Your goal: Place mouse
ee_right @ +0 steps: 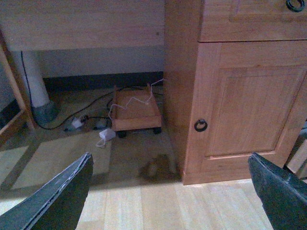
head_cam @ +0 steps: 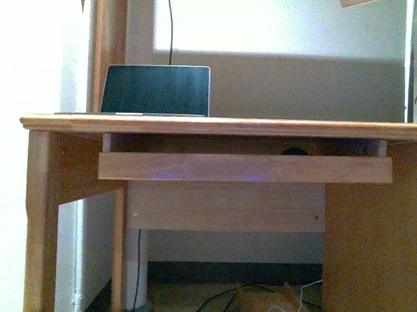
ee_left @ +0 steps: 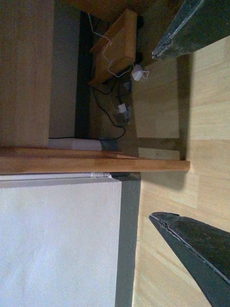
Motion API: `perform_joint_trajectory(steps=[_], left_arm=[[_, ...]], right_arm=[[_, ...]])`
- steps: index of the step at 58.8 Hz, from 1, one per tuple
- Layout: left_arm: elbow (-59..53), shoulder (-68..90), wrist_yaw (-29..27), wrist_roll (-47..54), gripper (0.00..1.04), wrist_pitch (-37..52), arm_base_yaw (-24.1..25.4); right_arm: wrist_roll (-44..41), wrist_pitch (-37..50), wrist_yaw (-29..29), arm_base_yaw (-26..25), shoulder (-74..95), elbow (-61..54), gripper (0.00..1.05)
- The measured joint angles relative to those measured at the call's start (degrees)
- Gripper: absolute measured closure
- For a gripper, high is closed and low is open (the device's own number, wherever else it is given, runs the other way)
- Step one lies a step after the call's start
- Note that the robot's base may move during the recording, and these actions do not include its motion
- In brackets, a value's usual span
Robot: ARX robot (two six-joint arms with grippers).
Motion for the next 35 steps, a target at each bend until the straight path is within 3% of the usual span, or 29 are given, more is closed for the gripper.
perform_joint_trajectory(steps=[35], left_arm=[[0.00,0.07,0.07,0.00,0.08,-0.02,0.00]], right_arm=[[-0.02,-0.07,-0.15,-0.02,-0.02,0.00,0.07]])
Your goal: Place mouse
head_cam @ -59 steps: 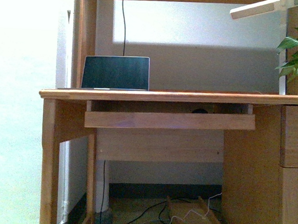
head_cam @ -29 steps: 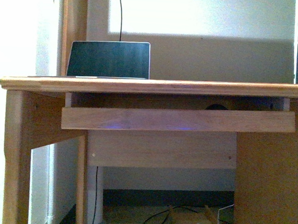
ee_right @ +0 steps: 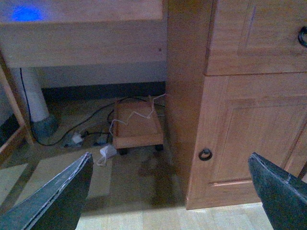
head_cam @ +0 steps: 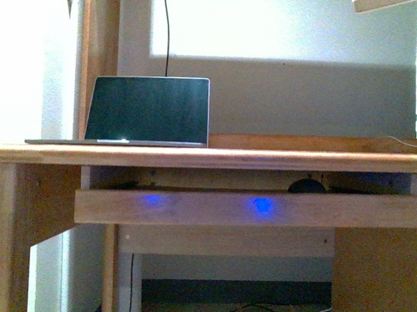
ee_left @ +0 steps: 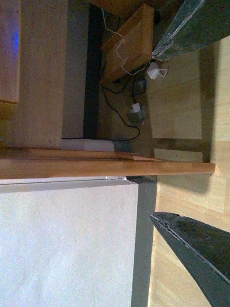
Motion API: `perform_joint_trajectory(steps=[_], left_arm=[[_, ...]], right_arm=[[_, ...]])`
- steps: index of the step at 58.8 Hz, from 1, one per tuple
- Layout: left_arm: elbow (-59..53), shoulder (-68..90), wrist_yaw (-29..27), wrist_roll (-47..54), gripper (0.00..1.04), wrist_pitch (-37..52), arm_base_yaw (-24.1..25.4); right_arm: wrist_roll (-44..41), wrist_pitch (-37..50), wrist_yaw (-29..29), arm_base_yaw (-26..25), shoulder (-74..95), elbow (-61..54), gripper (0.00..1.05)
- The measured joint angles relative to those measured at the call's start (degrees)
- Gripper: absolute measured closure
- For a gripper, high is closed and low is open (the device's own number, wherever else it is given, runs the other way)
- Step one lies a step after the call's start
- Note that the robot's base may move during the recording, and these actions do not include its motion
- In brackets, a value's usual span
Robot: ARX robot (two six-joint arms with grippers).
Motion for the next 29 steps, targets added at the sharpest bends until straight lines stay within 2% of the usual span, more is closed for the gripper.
perform_joint_trajectory(steps=[29], left_arm=[[0.00,0.00,0.00,0.00,0.08,0.00,0.00]], right_arm=[[0.02,0.02,0.02,0.00,0.00,0.00,0.07]])
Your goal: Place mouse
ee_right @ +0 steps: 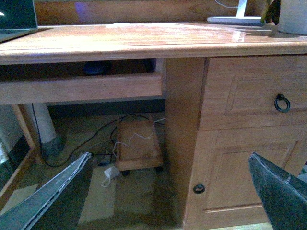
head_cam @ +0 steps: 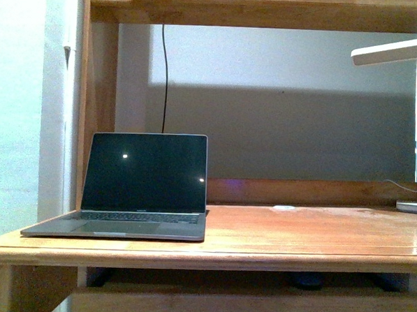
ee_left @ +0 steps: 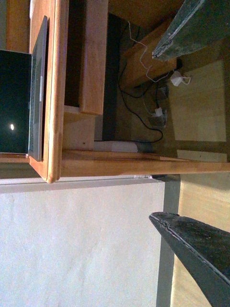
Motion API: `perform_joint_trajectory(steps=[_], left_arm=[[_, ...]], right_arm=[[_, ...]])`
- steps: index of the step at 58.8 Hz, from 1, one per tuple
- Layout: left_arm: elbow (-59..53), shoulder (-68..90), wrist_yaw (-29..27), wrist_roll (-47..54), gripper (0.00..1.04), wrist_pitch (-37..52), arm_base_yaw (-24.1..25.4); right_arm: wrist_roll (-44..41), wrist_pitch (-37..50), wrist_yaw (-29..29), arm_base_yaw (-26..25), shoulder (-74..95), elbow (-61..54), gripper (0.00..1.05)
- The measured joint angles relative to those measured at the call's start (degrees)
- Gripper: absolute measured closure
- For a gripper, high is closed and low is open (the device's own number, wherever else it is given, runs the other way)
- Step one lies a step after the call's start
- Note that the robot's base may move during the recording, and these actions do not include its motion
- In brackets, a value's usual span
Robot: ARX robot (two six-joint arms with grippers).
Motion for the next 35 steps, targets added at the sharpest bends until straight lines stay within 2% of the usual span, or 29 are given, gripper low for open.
perform_joint_trajectory(steps=[3,8,11,21,27,35], left_arm=[[0.00,0.02,0.00,0.00,0.08,0.00,0.00],[2.82,4.83,0.83,-0.55,0.08,-8.50,-0.13],[3.19,10.86,2.16,1.14,0.08,-7.34,0.04],[8.46,36.52,6.80,8.44,0.08,12.17,2.54],[14.14,51.80,6.97,15.10,0.08,22.47,2.69],[21.53,71.14,6.03,29.75,0.08,35.28,2.69]], right_arm=[[-0.02,0.00,0.00,0.00,0.00,0.00,0.07],[0.00,0.00,0.02,0.00,0.00,0.00,0.07],[0.00,0.00,-0.02,0.00,0.00,0.00,0.07],[0.00,0.00,0.00,0.00,0.00,0.00,0.07],[-0.02,0.00,0.00,0.00,0.00,0.00,0.07],[0.00,0.00,0.00,0.00,0.00,0.00,0.07]])
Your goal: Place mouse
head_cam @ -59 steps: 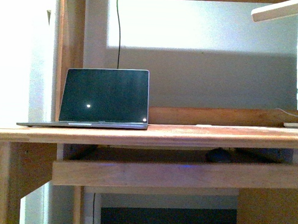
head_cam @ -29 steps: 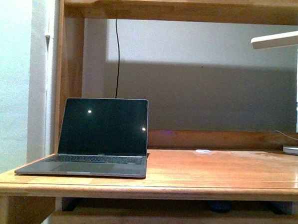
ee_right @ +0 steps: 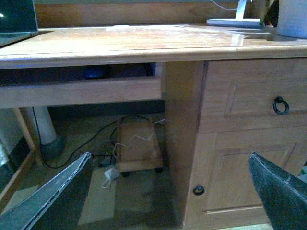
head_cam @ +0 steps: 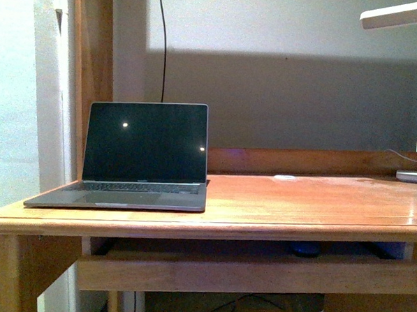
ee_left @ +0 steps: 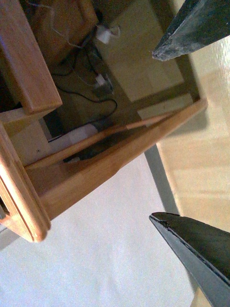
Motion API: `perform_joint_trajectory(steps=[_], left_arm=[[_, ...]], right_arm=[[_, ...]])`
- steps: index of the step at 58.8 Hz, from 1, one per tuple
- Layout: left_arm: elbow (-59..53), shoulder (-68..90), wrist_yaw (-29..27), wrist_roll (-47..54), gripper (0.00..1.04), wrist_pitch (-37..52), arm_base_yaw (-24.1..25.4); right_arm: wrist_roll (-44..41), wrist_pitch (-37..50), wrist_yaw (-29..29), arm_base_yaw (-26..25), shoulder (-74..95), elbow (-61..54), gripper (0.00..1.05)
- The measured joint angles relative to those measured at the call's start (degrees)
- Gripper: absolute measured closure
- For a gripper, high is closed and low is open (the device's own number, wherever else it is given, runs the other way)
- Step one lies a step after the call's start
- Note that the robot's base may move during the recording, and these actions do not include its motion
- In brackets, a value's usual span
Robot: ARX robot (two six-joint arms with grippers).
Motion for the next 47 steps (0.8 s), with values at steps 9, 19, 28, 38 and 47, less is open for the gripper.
perform_joint_trajectory(steps=[9,19,28,38,47], left_arm=[[6.56,14.95,2.21,17.59,0.08,12.85,-0.55],[13.44,26.03,9.14,36.24,0.08,18.18,-3.56],[18.97,31.21,11.65,44.72,0.08,16.65,-5.49],[27.30,36.41,12.92,50.73,0.08,13.18,-6.29],[34.97,40.81,13.38,53.75,0.08,9.70,-6.21]], right_arm=[[0.00,0.00,0.00,0.00,0.00,0.00,0.07],[0.00,0.00,0.00,0.00,0.00,0.00,0.07],[0.00,0.00,-0.02,0.00,0.00,0.00,0.07],[0.00,0.00,0.00,0.00,0.00,0.00,0.07],[0.00,0.00,0.00,0.00,0.00,0.00,0.07]])
